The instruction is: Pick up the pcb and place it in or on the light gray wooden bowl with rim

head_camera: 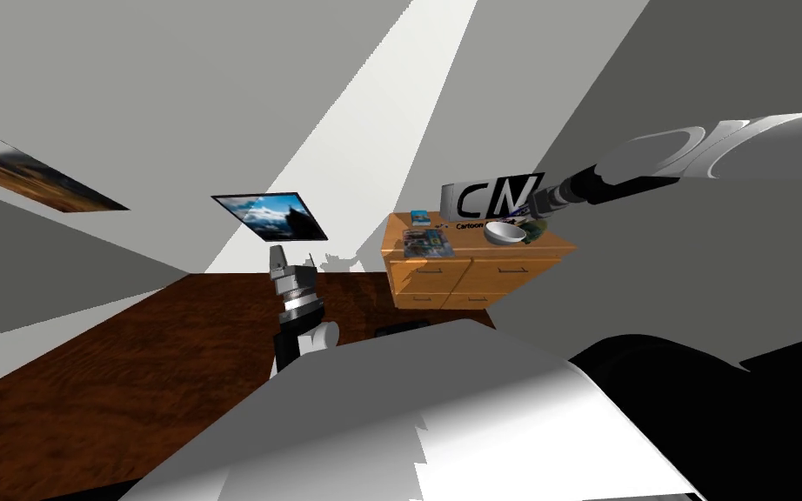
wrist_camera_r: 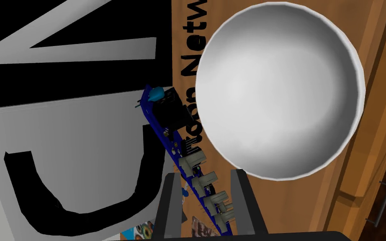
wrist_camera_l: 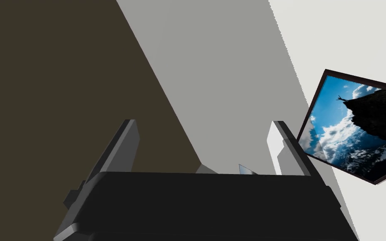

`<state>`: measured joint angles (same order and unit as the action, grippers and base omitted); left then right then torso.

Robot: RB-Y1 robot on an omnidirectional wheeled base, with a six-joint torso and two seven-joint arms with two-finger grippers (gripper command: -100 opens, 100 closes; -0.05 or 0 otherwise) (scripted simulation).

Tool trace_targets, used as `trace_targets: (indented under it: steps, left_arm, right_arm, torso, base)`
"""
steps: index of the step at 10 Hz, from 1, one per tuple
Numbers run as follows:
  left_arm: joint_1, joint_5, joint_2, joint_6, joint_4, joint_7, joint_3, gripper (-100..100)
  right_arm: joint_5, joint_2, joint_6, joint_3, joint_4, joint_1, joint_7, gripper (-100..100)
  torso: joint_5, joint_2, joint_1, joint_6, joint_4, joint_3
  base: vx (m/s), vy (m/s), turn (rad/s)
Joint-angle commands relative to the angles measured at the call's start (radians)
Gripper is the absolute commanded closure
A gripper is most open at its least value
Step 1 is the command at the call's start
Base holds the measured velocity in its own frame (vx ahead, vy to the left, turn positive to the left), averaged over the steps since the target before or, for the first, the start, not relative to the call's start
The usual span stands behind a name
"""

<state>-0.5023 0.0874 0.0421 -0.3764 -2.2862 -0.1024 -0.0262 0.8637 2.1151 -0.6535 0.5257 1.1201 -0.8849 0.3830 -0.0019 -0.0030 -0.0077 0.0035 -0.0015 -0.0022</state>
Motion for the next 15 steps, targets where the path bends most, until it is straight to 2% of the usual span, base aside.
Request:
trace_targets:
  steps: [1,5,6,7,11,12,13,15]
  left_arm:
    - [0.0,0.0,0.0,0.0,0.0,0.0,0.0,0]
    - [0.0,0.0,0.0,0.0,0.0,0.0,0.0,0]
    - [0.0,0.0,0.0,0.0,0.0,0.0,0.0,0]
    - [0.0,0.0,0.0,0.0,0.0,0.0,0.0,0]
    - [0.0,0.0,0.0,0.0,0.0,0.0,0.0,0]
    - [0.0,0.0,0.0,0.0,0.0,0.0,0.0,0]
    - [0.0,0.0,0.0,0.0,0.0,0.0,0.0,0]
    - [0.0,0.0,0.0,0.0,0.0,0.0,0.0,0]
  right_arm:
    - [-0.015,0.002,-0.017,0.0,0.012,0.003,-0.035,100]
    - [-0.058,0.015,-0.055,0.005,0.024,0.0,-0.094,100]
    - [-0.052,0.015,-0.046,0.005,0.021,-0.003,-0.077,100]
    - [-0.053,0.015,-0.048,0.005,0.022,-0.003,-0.08,-100]
    - [-0.053,0.015,-0.047,0.005,0.022,-0.003,-0.079,-100]
    - [-0.053,0.015,-0.047,0.005,0.022,-0.003,-0.079,0]
    - [-0.051,0.052,-0.087,0.022,0.004,0.017,-0.096,-100]
    - [-0.05,0.089,-0.126,0.039,-0.014,0.037,-0.112,-100]
  torso:
    - [0.0,0.0,0.0,0.0,0.0,0.0]
    - [-0.001,0.0,0.001,0.001,0.0,0.0]
    - [-0.002,0.001,0.0,0.002,0.001,0.001]
    - [-0.002,0.003,0.001,0.001,0.001,0.002]
    - [-0.002,0.006,0.003,0.001,0.002,0.004]
    - [-0.002,0.006,0.003,0.001,0.002,0.004]
    - [-0.002,0.006,0.003,0.001,0.002,0.004]
    - [-0.002,0.005,0.002,0.001,0.002,0.003]
  base:
    - [0.076,-0.068,-0.111]
    - [0.084,-0.053,-0.105]
    - [0.037,-0.026,-0.016]
    - [0.006,-0.004,0.005]
    - [0.0,0.0,0.0]
    - [0.0,0.0,0.0]
    - [0.013,-0.017,-0.124]
    - [0.017,-0.024,-0.11]
